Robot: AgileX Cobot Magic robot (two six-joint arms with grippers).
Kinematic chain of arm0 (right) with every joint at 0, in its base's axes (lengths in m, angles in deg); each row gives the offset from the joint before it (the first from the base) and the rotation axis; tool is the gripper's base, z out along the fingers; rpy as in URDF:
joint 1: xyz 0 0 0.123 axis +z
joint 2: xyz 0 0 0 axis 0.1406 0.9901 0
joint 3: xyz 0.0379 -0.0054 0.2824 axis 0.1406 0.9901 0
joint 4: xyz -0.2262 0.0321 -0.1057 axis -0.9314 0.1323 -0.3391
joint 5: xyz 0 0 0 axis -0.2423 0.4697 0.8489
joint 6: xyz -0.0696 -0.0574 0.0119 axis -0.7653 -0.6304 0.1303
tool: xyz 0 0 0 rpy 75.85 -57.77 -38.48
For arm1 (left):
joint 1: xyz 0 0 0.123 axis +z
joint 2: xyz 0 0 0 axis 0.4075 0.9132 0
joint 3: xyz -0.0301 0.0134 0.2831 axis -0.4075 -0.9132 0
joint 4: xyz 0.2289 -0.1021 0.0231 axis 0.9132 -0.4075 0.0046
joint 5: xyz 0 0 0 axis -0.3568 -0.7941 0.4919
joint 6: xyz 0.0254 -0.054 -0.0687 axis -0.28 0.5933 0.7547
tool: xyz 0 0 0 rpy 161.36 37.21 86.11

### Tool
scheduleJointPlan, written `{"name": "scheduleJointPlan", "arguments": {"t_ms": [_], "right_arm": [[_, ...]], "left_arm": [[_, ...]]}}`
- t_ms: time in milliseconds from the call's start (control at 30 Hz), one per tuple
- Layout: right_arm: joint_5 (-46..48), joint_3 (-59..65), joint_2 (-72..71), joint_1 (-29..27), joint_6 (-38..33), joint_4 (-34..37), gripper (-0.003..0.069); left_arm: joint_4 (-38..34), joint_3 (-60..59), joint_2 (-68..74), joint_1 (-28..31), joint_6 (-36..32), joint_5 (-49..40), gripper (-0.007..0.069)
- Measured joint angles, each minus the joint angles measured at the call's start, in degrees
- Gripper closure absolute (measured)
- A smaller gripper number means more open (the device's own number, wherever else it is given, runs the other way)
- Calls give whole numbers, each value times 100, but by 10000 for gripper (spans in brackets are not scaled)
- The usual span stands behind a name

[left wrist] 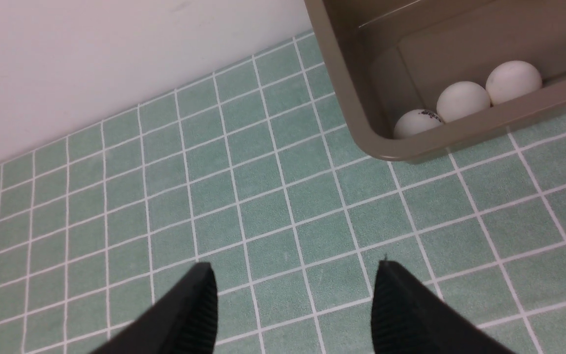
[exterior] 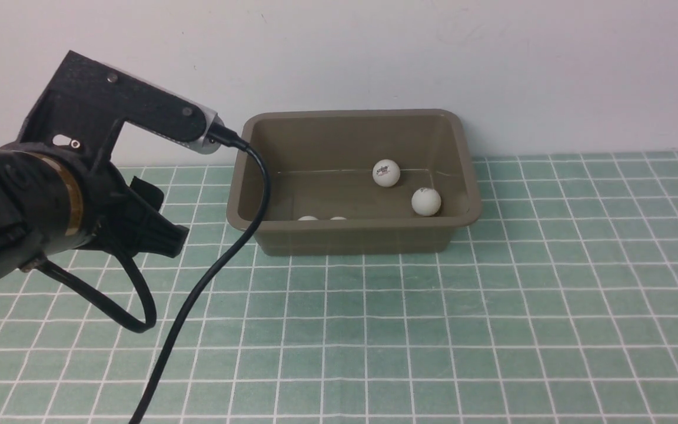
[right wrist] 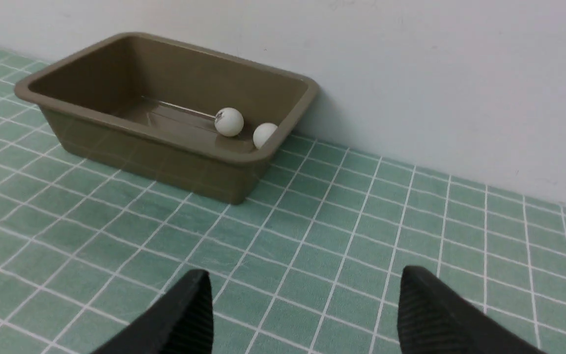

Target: Put the table tennis balls in the box on the green coffee tablecloth.

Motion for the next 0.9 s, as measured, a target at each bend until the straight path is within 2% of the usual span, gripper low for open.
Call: {"name": "scheduleJointPlan", "arguments": {"t_ms": [233, 467, 900], "right_arm": [[-186, 617, -7, 0, 28, 0, 197], [-880, 980, -7, 0, 61, 0, 197], [-814, 986, -7, 0, 61, 249, 197]], "left_arm": [[-5, 0, 0, 0, 0, 9, 241], [-7, 0, 0, 0, 5, 14, 241], [-39, 0, 0, -7, 93, 158, 241]]}}
